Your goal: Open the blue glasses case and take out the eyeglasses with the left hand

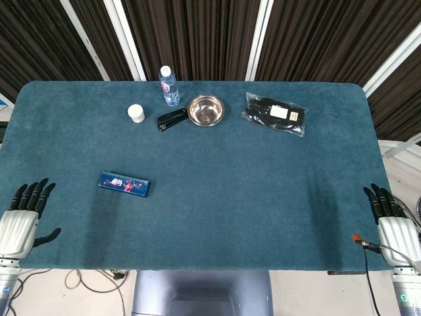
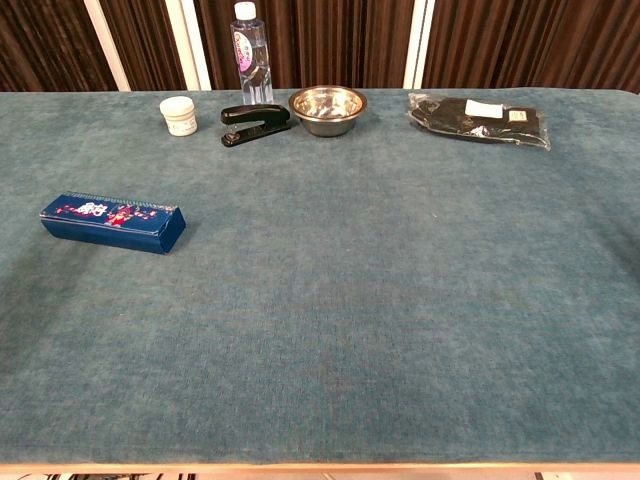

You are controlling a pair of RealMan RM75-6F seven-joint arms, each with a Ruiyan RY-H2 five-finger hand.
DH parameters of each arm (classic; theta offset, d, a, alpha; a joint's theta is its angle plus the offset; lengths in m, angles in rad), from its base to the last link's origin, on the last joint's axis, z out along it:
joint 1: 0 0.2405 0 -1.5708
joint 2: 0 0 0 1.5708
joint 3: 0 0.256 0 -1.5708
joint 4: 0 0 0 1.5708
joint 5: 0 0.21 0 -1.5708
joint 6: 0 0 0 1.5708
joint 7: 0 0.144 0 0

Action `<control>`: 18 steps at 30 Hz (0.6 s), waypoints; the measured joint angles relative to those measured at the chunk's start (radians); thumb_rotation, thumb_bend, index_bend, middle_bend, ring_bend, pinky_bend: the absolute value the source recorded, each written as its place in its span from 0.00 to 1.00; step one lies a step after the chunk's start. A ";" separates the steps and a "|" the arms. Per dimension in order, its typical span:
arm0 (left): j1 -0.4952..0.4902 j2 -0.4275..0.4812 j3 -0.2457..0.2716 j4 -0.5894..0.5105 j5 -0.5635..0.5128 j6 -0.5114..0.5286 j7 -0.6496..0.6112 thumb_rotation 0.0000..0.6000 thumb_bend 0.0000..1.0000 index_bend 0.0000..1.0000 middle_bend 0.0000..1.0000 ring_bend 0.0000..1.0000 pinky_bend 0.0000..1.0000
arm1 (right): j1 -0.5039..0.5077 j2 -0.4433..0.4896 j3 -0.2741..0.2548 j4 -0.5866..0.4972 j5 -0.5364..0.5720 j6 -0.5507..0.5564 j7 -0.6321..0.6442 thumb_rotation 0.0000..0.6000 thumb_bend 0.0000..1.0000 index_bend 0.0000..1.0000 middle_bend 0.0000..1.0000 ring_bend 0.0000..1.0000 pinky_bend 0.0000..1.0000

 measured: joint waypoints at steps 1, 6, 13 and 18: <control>0.000 0.000 -0.001 -0.002 -0.001 -0.003 0.002 1.00 0.13 0.00 0.00 0.00 0.01 | 0.000 0.000 0.000 0.000 0.000 0.000 0.001 1.00 0.04 0.00 0.00 0.00 0.24; -0.001 -0.001 -0.003 -0.008 0.000 -0.013 0.012 1.00 0.13 0.00 0.00 0.00 0.01 | -0.001 -0.003 0.001 0.006 -0.012 0.012 0.003 1.00 0.04 0.00 0.00 0.00 0.24; -0.004 -0.004 -0.009 -0.019 -0.003 -0.026 0.020 1.00 0.13 0.00 0.00 0.00 0.01 | -0.003 -0.007 0.000 0.020 -0.024 0.024 0.023 1.00 0.04 0.00 0.00 0.00 0.24; -0.014 -0.002 -0.019 -0.031 -0.006 -0.040 0.025 1.00 0.13 0.00 0.00 0.00 0.03 | -0.005 -0.005 0.000 0.019 -0.019 0.022 0.024 1.00 0.05 0.00 0.00 0.00 0.24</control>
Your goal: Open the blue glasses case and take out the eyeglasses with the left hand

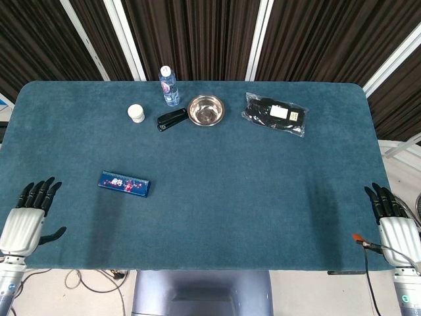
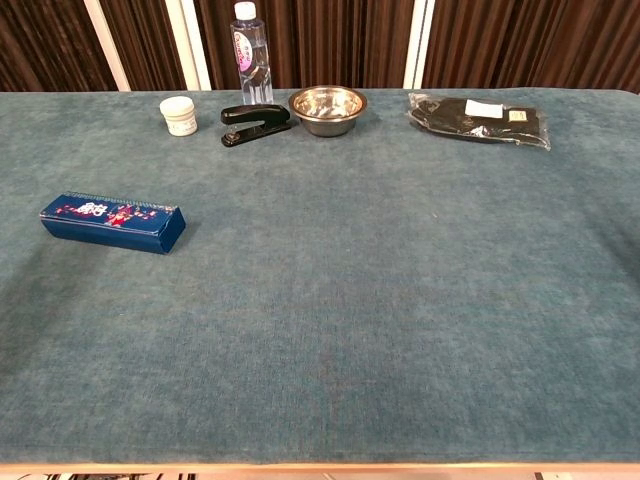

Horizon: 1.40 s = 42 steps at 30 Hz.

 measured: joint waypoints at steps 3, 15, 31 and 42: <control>-0.015 0.006 -0.008 -0.015 -0.002 -0.020 0.017 1.00 0.14 0.00 0.00 0.00 0.05 | 0.000 0.001 0.000 -0.001 0.003 -0.003 0.000 1.00 0.05 0.00 0.00 0.00 0.24; -0.182 0.028 -0.111 -0.139 -0.214 -0.300 0.080 1.00 0.27 0.00 0.06 0.00 0.11 | 0.001 0.005 0.000 -0.007 0.012 -0.013 0.009 1.00 0.07 0.00 0.00 0.00 0.24; -0.424 -0.080 -0.182 -0.056 -0.447 -0.484 0.384 1.00 0.28 0.00 0.15 0.01 0.11 | 0.000 0.010 0.000 -0.009 0.017 -0.020 0.029 1.00 0.08 0.00 0.00 0.00 0.24; -0.483 -0.131 -0.156 0.053 -0.546 -0.540 0.424 1.00 0.31 0.02 0.21 0.02 0.11 | 0.000 0.010 0.002 -0.012 0.024 -0.023 0.027 1.00 0.09 0.00 0.00 0.00 0.24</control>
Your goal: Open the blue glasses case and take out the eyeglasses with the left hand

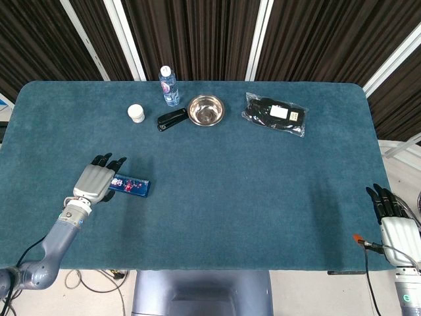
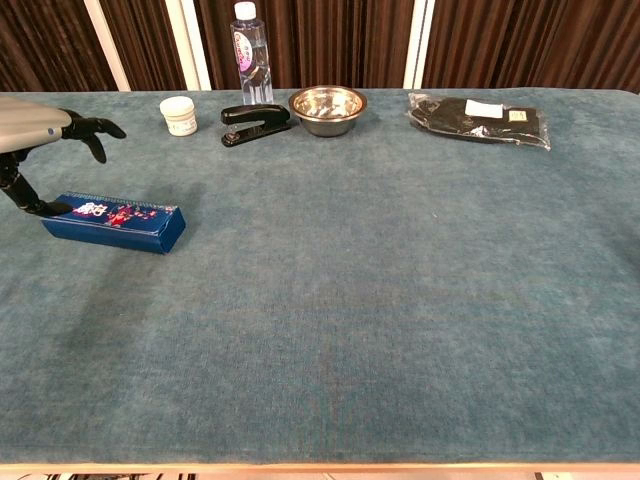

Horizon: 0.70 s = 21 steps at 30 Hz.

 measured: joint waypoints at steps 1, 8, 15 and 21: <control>-0.004 -0.004 0.003 0.010 -0.007 -0.003 -0.001 1.00 0.32 0.02 0.21 0.02 0.11 | 0.000 0.000 0.000 0.000 0.000 0.000 -0.001 1.00 0.09 0.00 0.00 0.00 0.24; -0.029 -0.020 0.014 0.054 -0.027 -0.027 -0.011 1.00 0.34 0.02 0.22 0.02 0.11 | 0.000 -0.001 0.001 -0.001 0.003 -0.001 -0.003 1.00 0.10 0.00 0.00 0.00 0.24; -0.055 -0.040 0.028 0.092 -0.042 -0.053 -0.013 1.00 0.34 0.03 0.22 0.02 0.11 | 0.000 0.001 0.002 -0.004 0.006 -0.002 -0.005 1.00 0.13 0.00 0.00 0.00 0.24; -0.070 -0.063 0.044 0.118 -0.055 -0.057 -0.008 1.00 0.34 0.03 0.23 0.02 0.11 | 0.000 0.002 0.003 -0.005 0.008 -0.004 -0.004 1.00 0.13 0.00 0.00 0.00 0.24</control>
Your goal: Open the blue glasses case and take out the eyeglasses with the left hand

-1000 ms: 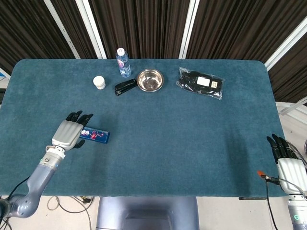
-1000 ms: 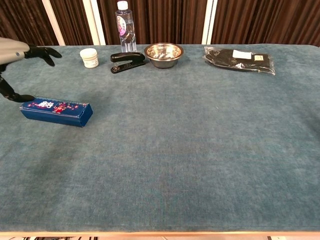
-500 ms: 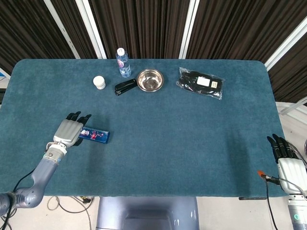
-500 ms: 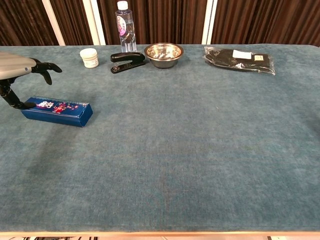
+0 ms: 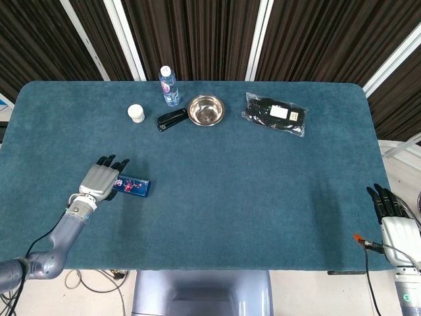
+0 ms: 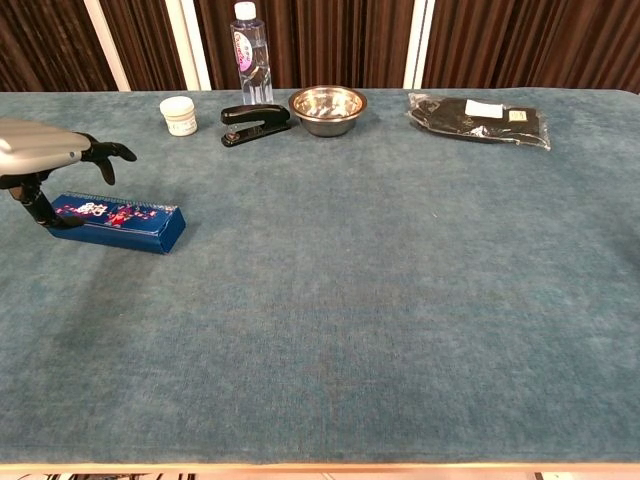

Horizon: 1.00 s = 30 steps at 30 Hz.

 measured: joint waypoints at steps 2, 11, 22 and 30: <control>-0.002 -0.005 0.002 0.003 -0.004 0.001 -0.002 1.00 0.34 0.03 0.23 0.02 0.11 | 0.000 0.000 0.000 0.000 0.000 0.000 0.000 1.00 0.13 0.00 0.00 0.00 0.24; -0.009 -0.015 0.013 0.013 -0.009 0.010 -0.017 1.00 0.38 0.04 0.24 0.02 0.11 | -0.001 0.001 0.000 -0.001 0.001 0.000 0.000 1.00 0.13 0.00 0.00 0.00 0.24; -0.014 -0.022 0.027 0.024 -0.011 0.011 -0.037 1.00 0.38 0.05 0.25 0.02 0.11 | -0.001 0.002 0.001 -0.004 0.004 -0.001 0.000 1.00 0.13 0.00 0.00 0.00 0.24; -0.019 -0.021 0.034 0.024 -0.011 0.012 -0.044 1.00 0.38 0.05 0.26 0.02 0.11 | -0.001 0.002 0.002 -0.004 0.005 -0.001 0.000 1.00 0.13 0.00 0.00 0.00 0.24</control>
